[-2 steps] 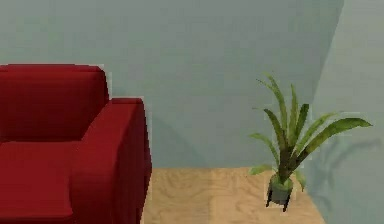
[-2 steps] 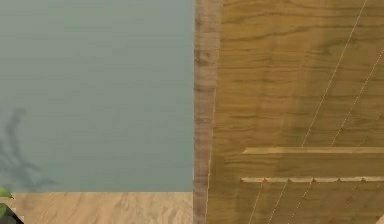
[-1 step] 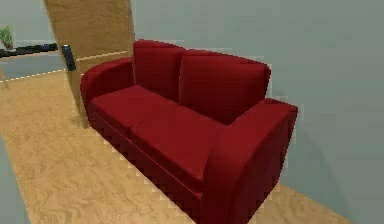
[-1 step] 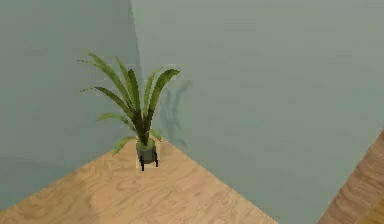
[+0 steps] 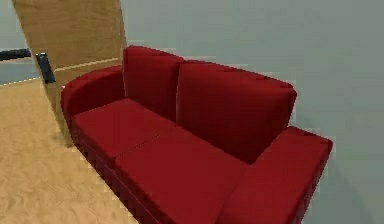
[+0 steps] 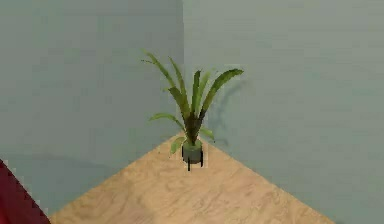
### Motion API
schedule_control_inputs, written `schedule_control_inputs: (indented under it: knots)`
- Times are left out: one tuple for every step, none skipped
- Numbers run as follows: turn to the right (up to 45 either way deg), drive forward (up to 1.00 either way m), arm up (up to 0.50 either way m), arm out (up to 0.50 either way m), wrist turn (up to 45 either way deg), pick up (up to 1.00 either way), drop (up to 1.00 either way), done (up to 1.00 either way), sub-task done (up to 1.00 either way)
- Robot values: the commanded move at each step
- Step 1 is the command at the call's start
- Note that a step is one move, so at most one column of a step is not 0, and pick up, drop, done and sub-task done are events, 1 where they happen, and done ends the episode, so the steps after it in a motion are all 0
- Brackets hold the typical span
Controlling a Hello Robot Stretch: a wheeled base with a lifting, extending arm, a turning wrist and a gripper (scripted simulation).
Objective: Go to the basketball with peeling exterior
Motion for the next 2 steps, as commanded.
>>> schedule_control_inputs:
  knots:
    - [-45.0,0.0,0.0,0.0,0.0,0.0,0.0,0.0,0.0]
    - [0.0,1.0,0.0,0.0,0.0,0.0,0.0,0.0,0.0]
